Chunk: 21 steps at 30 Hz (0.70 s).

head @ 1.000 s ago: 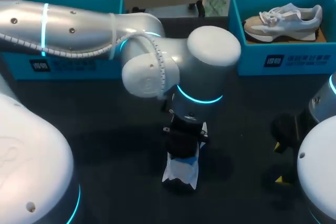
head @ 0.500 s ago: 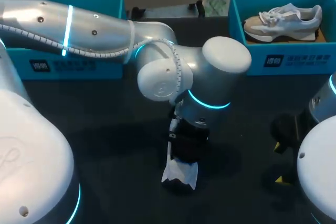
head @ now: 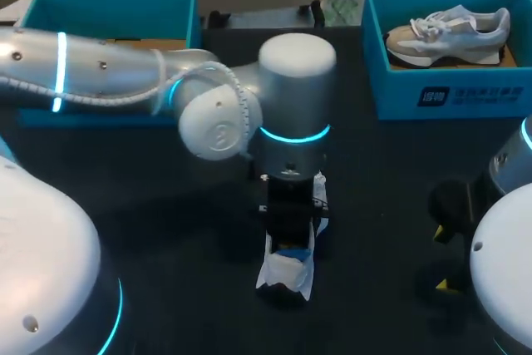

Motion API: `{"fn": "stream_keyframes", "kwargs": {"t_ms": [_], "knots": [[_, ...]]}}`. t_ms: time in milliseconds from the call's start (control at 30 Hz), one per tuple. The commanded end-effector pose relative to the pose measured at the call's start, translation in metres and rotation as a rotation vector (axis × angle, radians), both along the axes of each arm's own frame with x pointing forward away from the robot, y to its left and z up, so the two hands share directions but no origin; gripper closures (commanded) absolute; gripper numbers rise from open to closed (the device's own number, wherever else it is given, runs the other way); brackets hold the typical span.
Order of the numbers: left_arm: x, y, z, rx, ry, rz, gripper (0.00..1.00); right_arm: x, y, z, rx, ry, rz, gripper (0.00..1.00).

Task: Take the shoe out of the shoebox, open the shoe tongue, remove and reinsert the insole, then place the shoe into the shoebox

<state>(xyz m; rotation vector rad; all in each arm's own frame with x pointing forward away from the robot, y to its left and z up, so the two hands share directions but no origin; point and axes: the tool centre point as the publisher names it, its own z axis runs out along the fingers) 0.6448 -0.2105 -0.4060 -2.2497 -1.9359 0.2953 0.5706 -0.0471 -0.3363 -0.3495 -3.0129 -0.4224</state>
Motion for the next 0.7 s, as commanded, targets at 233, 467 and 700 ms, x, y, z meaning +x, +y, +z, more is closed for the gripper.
{"fn": "stream_keyframes", "kwargs": {"t_ms": [233,467,700], "knots": [[-0.002,0.01,0.063,-0.044,0.086,-0.013,1.0,-0.002,-0.001,0.001,0.002,-0.004,0.001,0.0],[0.0,0.011,0.102,-0.06,0.165,-0.034,1.0,-0.002,-0.001,0.001,0.002,-0.004,0.001,0.0],[-0.018,0.009,0.115,-0.056,0.137,-0.095,1.0,-0.002,-0.001,0.001,0.002,-0.004,0.001,0.0]]}}
